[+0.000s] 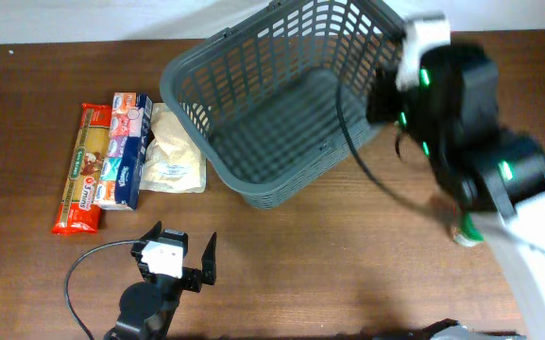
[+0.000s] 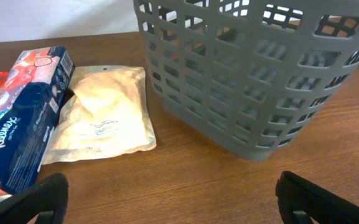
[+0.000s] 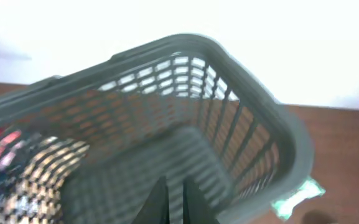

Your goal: Pack container

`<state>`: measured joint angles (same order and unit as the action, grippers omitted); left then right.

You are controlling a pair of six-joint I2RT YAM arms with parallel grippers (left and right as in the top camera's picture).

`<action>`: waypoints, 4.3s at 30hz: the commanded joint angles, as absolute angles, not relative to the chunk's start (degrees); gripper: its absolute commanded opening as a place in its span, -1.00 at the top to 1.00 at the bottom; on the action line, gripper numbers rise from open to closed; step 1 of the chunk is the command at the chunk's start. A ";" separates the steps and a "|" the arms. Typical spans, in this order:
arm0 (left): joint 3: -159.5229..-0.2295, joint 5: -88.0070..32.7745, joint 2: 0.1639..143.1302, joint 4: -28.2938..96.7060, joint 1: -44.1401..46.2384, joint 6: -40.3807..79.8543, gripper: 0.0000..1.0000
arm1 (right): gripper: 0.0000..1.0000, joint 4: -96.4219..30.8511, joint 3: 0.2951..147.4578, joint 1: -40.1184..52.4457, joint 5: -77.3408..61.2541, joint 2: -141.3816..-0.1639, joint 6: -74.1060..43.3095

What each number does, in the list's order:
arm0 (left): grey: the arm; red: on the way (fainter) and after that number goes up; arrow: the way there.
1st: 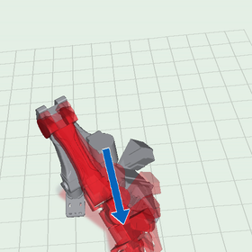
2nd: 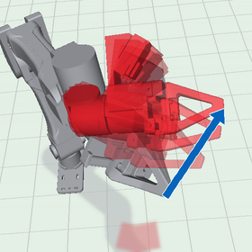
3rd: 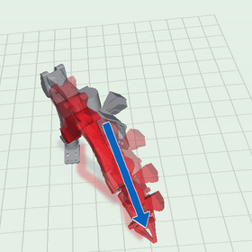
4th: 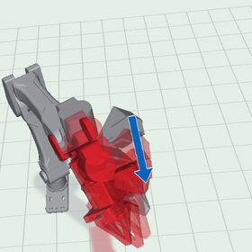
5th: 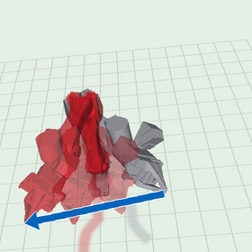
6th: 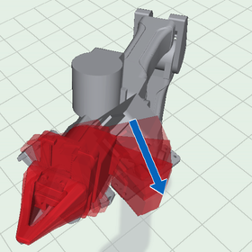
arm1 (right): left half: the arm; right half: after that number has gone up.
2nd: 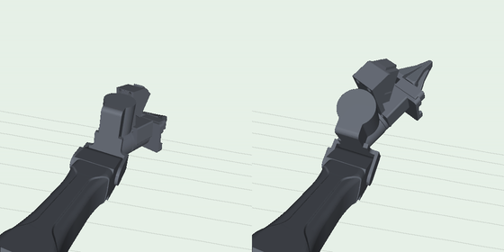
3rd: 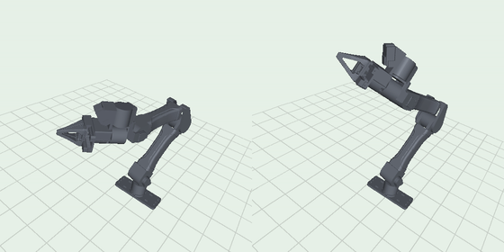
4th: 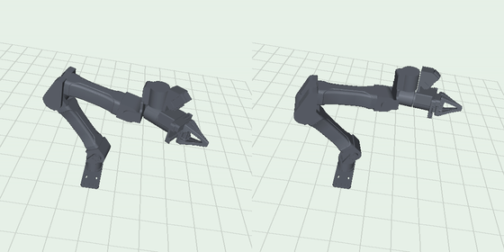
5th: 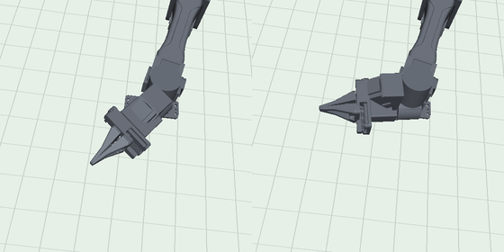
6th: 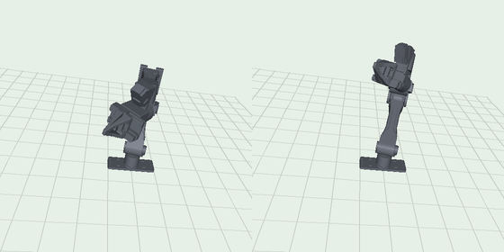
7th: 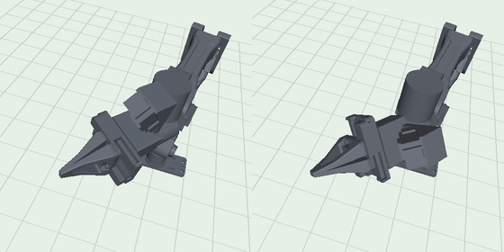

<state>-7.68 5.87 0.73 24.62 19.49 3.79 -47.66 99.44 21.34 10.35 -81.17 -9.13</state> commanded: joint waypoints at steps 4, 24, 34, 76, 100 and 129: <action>-7.20 5.82 0.36 24.60 19.49 2.70 -0.98 | 0.93 -50.02 112.53 13.26 9.06 -97.34 -5.67; -7.20 5.08 0.36 23.97 19.49 3.05 -0.98 | 0.93 -59.77 115.85 6.37 0.19 -109.75 -3.20; -7.27 -4.99 0.36 20.58 19.49 9.02 -0.98 | 0.92 -68.97 116.27 7.31 -0.89 -108.38 -3.25; -70.39 -11.27 51.20 52.58 19.44 12.05 -0.98 | 0.93 -78.54 131.22 11.51 -0.84 -106.13 -5.32; -67.61 -10.59 45.54 57.65 34.46 6.37 0.97 | 0.93 -79.31 131.22 11.49 -0.16 -106.15 -4.73; -64.38 37.43 73.34 44.14 54.08 11.05 0.96 | 0.92 -81.06 131.20 9.30 6.07 -106.21 -4.71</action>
